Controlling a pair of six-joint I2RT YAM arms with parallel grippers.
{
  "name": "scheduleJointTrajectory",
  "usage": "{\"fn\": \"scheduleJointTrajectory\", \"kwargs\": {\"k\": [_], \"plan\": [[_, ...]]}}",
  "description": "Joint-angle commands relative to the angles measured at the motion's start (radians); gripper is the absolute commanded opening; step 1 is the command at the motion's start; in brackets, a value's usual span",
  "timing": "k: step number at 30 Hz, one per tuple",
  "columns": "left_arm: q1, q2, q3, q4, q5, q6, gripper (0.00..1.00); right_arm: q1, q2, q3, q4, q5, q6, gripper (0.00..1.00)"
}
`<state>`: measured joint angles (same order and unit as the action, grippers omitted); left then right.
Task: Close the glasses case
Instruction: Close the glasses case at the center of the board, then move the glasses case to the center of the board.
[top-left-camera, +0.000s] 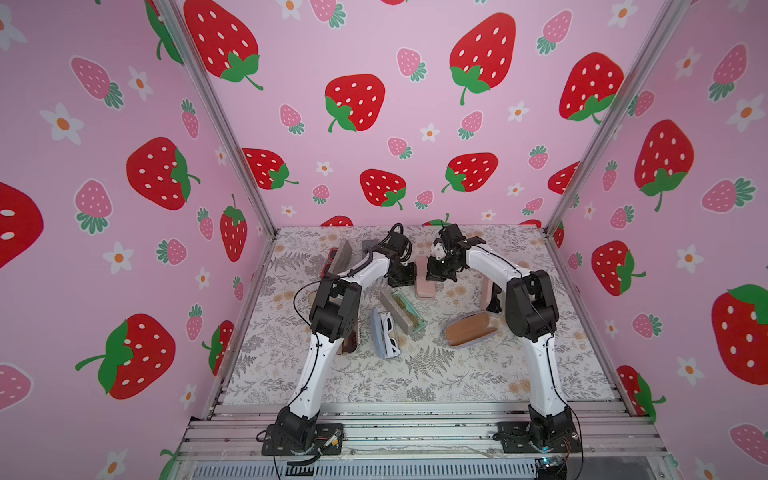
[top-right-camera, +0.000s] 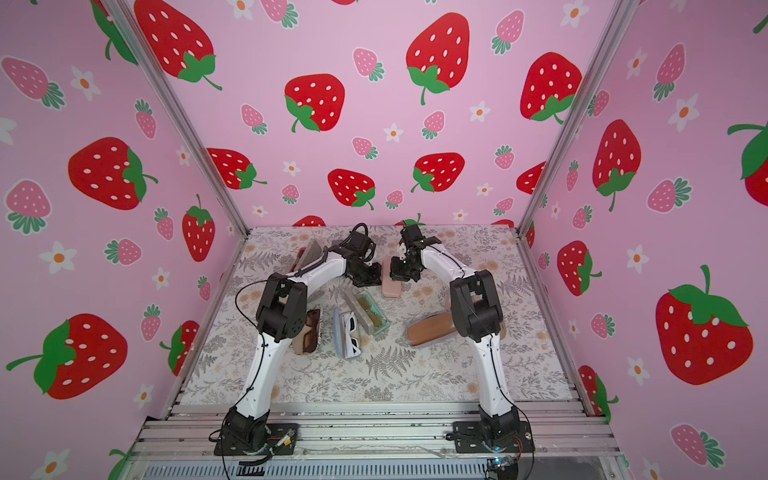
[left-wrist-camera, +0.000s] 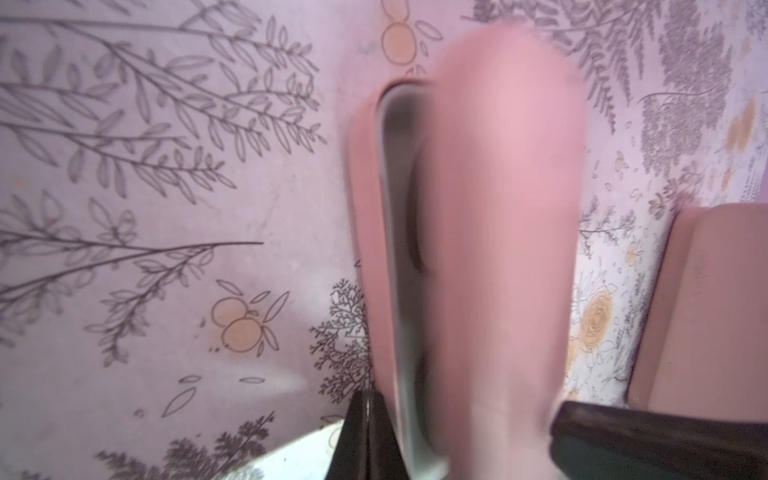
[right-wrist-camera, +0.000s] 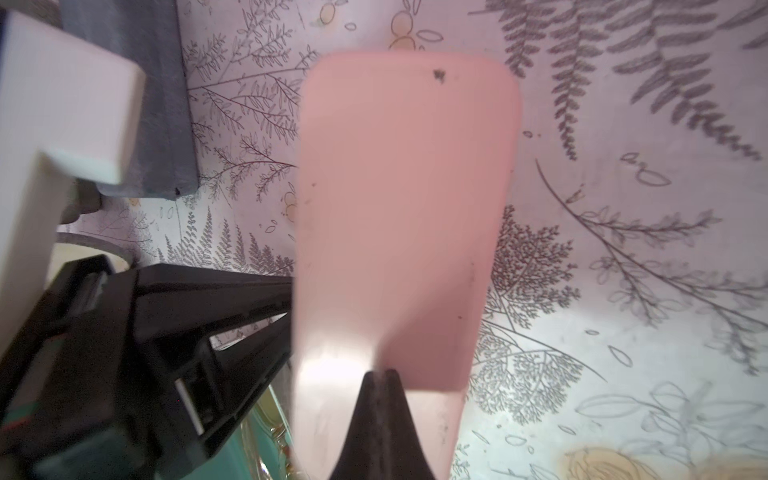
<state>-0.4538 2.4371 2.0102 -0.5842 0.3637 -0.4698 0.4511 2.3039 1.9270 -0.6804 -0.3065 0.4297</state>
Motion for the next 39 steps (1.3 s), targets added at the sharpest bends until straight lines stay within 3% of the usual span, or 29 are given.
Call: {"fn": "scheduleJointTrajectory", "kwargs": {"k": [1,6,10,15,20,23,33,39], "plan": [[-0.012,0.037,0.037,-0.005,0.03,-0.003,0.0,0.013,0.043,-0.001,-0.025,-0.005,0.004,0.02],[-0.009,0.032,0.037,-0.002,0.03,-0.006,0.0,0.013,0.024,-0.017,-0.011,0.015,0.01,0.04],[-0.002,0.003,0.018,0.007,0.03,-0.01,0.0,0.017,-0.025,-0.06,0.012,0.046,0.014,0.15],[0.017,-0.091,-0.036,0.032,0.034,-0.014,0.0,0.041,-0.097,-0.123,0.027,0.129,0.004,0.51],[0.035,-0.225,-0.114,0.061,0.025,-0.012,0.27,0.067,-0.108,-0.122,-0.019,0.205,0.0,0.86],[0.042,-0.312,-0.179,0.078,0.007,-0.006,0.38,0.079,-0.11,-0.126,-0.029,0.242,0.013,0.99],[0.09,-0.535,-0.393,0.108,-0.017,0.004,0.46,0.092,-0.074,-0.078,-0.076,0.326,0.035,0.99],[0.112,-0.553,-0.43,0.101,-0.023,0.014,0.48,0.092,-0.188,-0.195,0.065,0.251,0.042,0.99]]}}
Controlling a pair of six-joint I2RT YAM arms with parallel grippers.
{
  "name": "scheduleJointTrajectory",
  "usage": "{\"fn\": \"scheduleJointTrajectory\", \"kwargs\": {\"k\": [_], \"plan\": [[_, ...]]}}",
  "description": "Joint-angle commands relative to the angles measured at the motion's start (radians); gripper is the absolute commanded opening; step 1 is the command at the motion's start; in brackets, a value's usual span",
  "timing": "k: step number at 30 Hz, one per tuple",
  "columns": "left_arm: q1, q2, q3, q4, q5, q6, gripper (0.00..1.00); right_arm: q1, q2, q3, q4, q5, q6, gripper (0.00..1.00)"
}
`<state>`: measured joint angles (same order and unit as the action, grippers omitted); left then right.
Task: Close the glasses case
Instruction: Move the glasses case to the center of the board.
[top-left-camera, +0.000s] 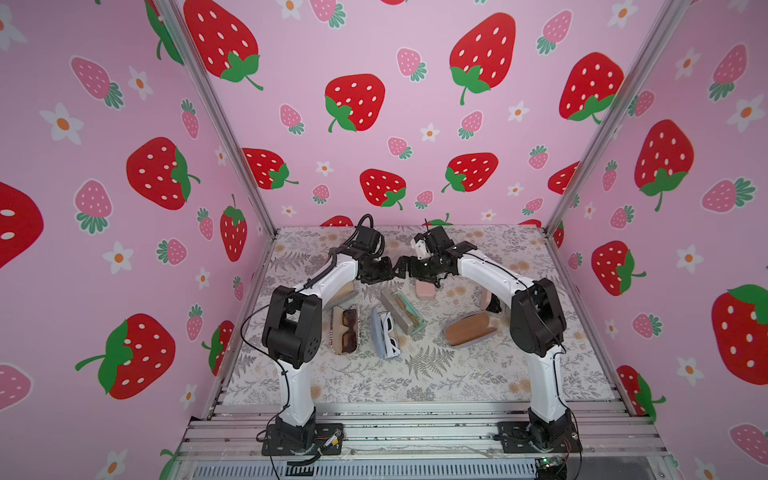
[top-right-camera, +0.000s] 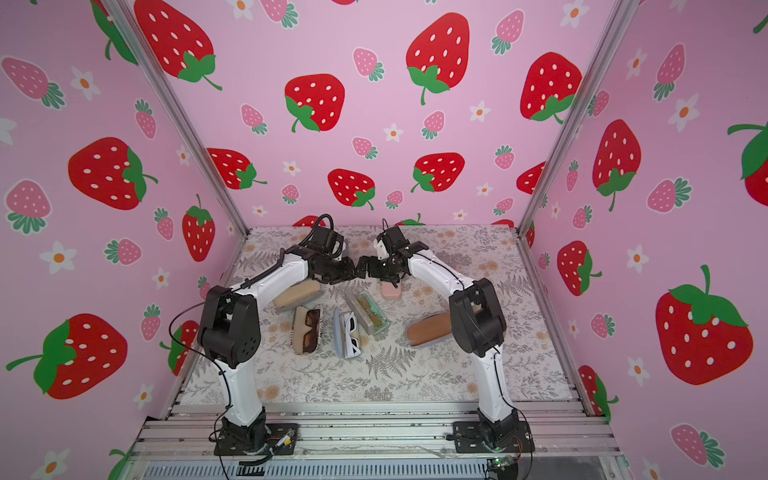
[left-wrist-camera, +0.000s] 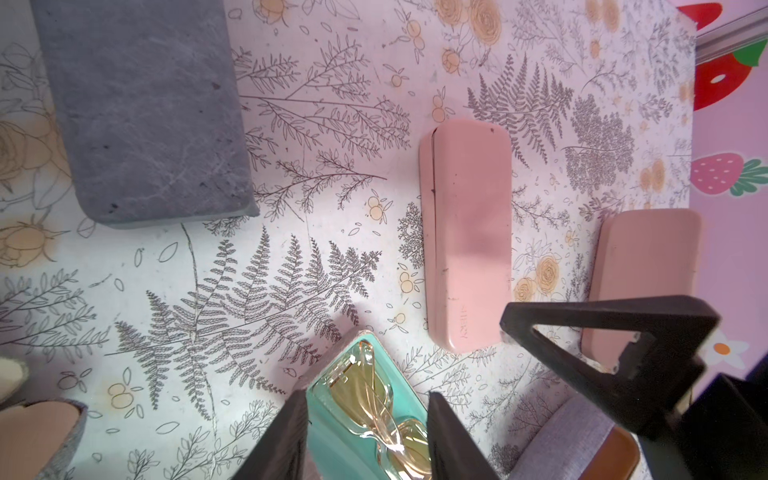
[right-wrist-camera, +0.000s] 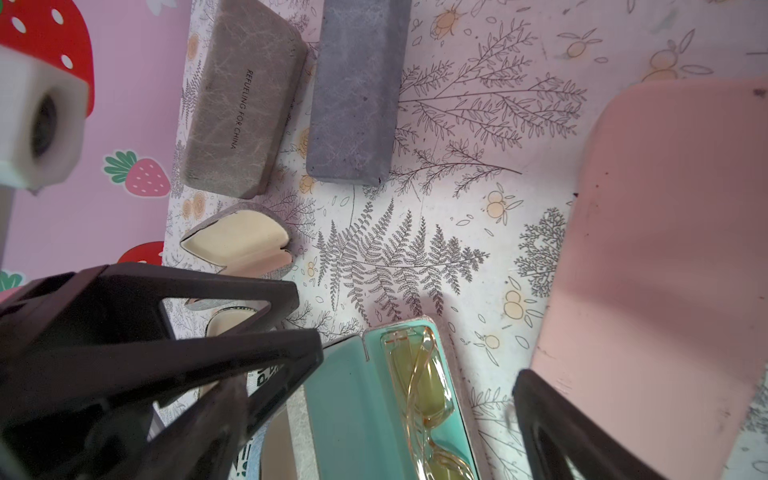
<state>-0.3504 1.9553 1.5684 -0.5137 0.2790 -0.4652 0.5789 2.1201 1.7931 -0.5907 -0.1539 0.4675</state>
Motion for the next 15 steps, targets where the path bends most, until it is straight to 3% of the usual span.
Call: {"fn": "scheduleJointTrajectory", "kwargs": {"k": [1,9,15], "plan": [[0.011,-0.066,0.013,0.031,0.063,0.01,0.48,-0.036,-0.02,-0.071,-0.015,0.072,-0.002,0.99],[0.014,-0.005,0.045,0.045,0.089,-0.001,0.49,-0.035,-0.122,-0.12,0.04,-0.091,-0.03,0.98],[0.013,-0.006,0.05,0.055,0.094,-0.015,0.49,-0.036,-0.114,-0.087,-0.02,0.015,-0.049,0.98]]}}
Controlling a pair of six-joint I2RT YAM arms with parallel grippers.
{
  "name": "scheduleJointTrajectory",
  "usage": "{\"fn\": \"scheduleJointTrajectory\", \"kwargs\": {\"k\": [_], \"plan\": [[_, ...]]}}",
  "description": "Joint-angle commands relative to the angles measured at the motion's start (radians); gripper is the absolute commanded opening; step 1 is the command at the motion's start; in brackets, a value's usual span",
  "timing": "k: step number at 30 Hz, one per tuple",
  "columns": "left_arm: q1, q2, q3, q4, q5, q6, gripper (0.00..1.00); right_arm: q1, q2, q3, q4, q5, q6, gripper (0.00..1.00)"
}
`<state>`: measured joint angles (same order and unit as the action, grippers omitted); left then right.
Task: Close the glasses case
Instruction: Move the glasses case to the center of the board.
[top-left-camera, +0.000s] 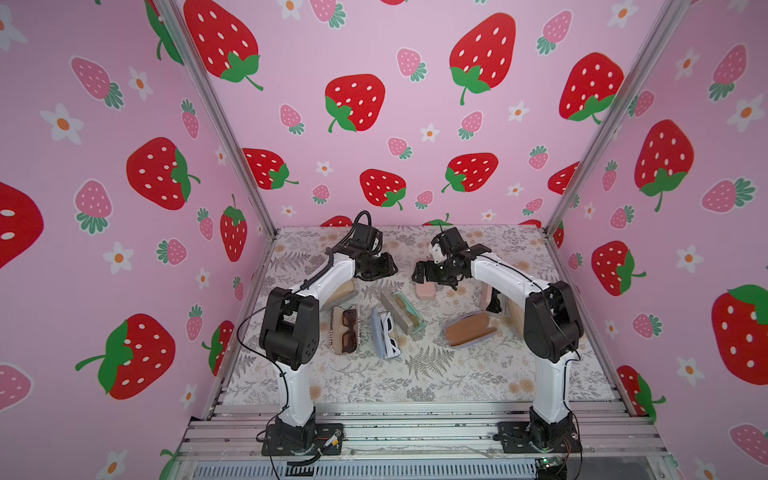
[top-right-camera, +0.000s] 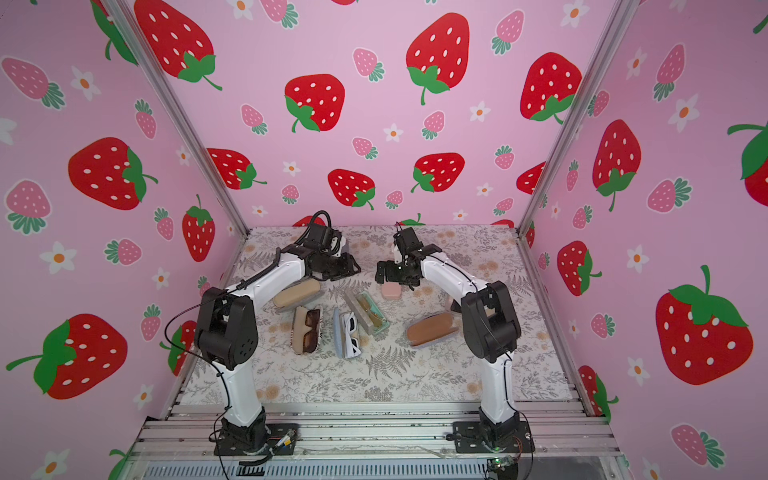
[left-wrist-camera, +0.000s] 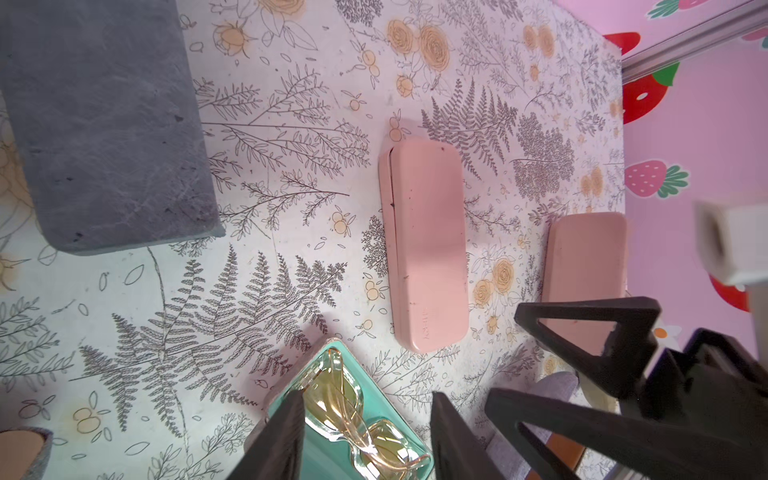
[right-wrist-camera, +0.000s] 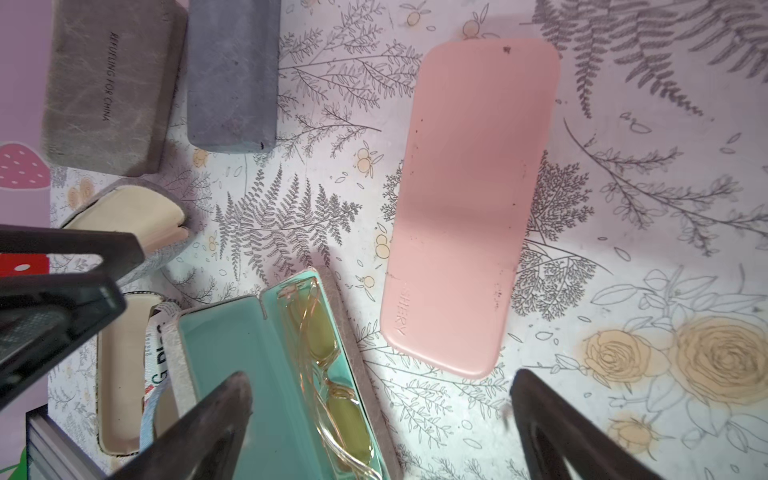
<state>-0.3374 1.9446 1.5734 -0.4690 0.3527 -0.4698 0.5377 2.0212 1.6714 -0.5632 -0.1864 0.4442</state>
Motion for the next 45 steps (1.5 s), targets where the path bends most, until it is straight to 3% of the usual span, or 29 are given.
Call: {"fn": "scheduleJointTrajectory", "kwargs": {"k": [1,12,19,23,27,32,45], "plan": [[0.0,-0.002,0.045,0.009,0.019,-0.011,0.49,0.004,0.008,0.059,-0.079,0.071,-0.035,0.98],[0.018,-0.138,-0.037,0.009,0.006,-0.012,0.64,0.005,0.24,0.258,-0.211,0.151,-0.058,0.99],[0.042,-0.236,-0.11,0.002,-0.006,-0.007,0.65,0.005,0.34,0.339,-0.251,0.157,-0.053,1.0],[0.051,-0.253,-0.129,0.002,-0.006,-0.007,0.65,0.003,0.367,0.357,-0.263,0.168,-0.05,0.92],[0.055,-0.244,-0.134,0.004,0.0,-0.007,0.65,-0.009,0.377,0.362,-0.271,0.208,-0.05,0.73],[0.054,-0.231,-0.132,0.003,0.004,-0.005,0.65,-0.041,0.387,0.375,-0.288,0.288,-0.066,0.6],[0.055,-0.2,-0.136,0.004,0.015,-0.009,0.65,-0.237,0.46,0.53,-0.345,0.368,-0.053,0.63]]}}
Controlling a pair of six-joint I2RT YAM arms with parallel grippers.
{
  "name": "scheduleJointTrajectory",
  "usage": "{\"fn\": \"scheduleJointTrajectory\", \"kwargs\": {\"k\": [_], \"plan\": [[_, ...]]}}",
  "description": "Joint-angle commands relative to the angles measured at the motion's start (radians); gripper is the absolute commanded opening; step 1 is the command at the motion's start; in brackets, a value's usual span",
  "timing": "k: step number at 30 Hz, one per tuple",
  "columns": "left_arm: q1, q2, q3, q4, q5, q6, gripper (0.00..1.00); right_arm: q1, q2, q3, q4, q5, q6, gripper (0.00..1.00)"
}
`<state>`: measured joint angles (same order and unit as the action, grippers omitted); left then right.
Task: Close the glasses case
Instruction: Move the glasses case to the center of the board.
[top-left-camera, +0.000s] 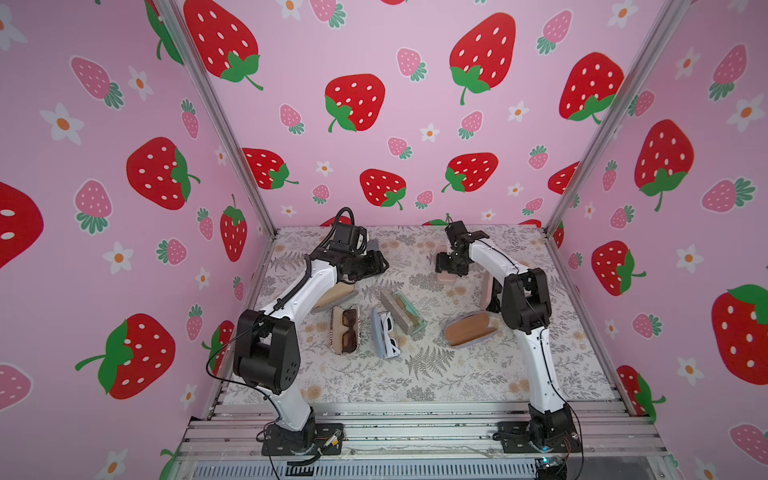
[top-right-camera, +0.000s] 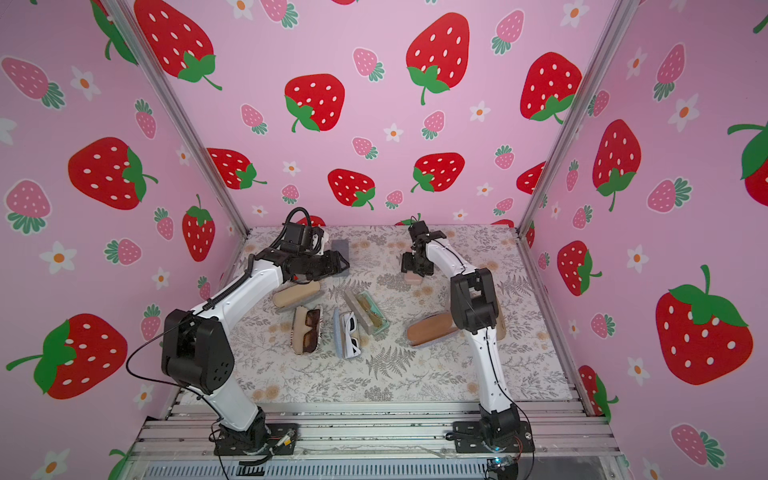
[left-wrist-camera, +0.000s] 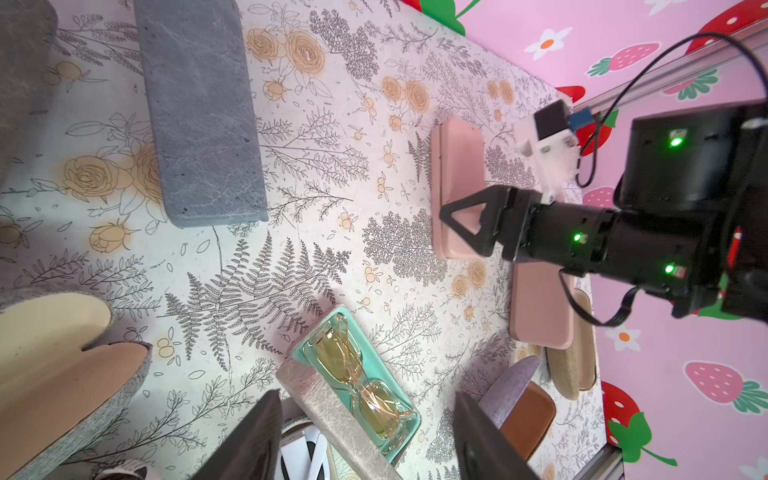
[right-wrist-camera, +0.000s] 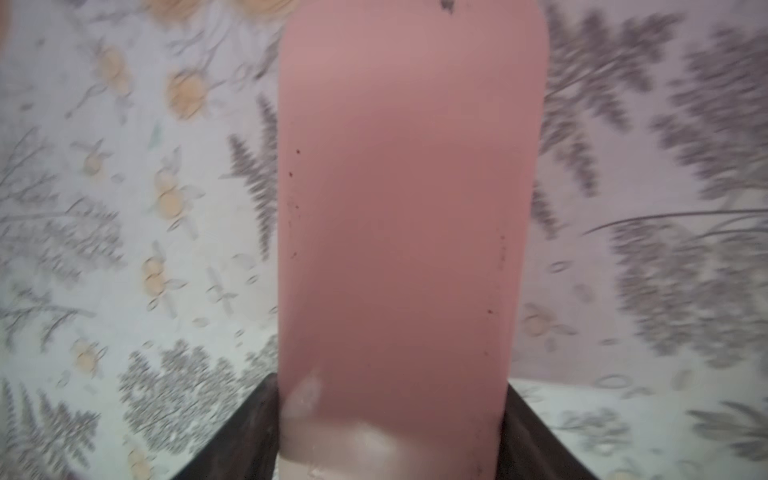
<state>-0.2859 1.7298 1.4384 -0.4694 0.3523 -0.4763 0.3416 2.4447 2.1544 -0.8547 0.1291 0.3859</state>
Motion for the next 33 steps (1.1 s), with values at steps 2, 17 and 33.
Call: {"fn": "scheduleJointTrajectory", "kwargs": {"k": [2,17,33], "plan": [[0.002,0.023,-0.001,0.006,0.021,-0.006,0.65,-0.07,0.059,0.087,-0.075,0.063,0.008,0.65],[-0.02,0.046,0.016,-0.009,0.029,-0.009,0.74,-0.147,-0.042,0.017,0.062,-0.005,-0.015,0.87],[-0.192,0.058,0.032,-0.141,-0.078,-0.018,0.73,-0.041,-0.559,-0.415,0.166,-0.108,-0.058,0.76]]}}
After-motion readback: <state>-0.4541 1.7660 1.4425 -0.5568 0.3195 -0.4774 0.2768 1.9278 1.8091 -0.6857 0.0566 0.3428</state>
